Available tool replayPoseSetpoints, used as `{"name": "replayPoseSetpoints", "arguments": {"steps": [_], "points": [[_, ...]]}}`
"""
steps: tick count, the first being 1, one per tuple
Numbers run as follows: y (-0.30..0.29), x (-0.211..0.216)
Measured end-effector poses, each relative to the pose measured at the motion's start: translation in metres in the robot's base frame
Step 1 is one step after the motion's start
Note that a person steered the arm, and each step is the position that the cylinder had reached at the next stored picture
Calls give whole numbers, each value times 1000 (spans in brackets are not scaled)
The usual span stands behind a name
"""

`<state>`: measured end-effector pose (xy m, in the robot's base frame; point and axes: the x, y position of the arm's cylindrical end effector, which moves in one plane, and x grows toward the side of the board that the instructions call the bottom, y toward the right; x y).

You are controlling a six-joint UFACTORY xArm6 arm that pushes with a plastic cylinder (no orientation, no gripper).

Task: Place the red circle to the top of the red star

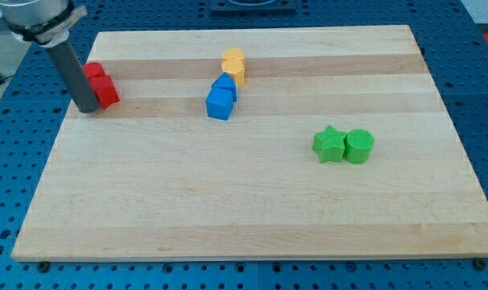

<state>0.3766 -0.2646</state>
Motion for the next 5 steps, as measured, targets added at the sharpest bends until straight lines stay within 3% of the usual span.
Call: {"name": "replayPoseSetpoints", "arguments": {"steps": [2, 4, 5], "points": [[-9, -42], [-30, -13], [-40, -19]]}}
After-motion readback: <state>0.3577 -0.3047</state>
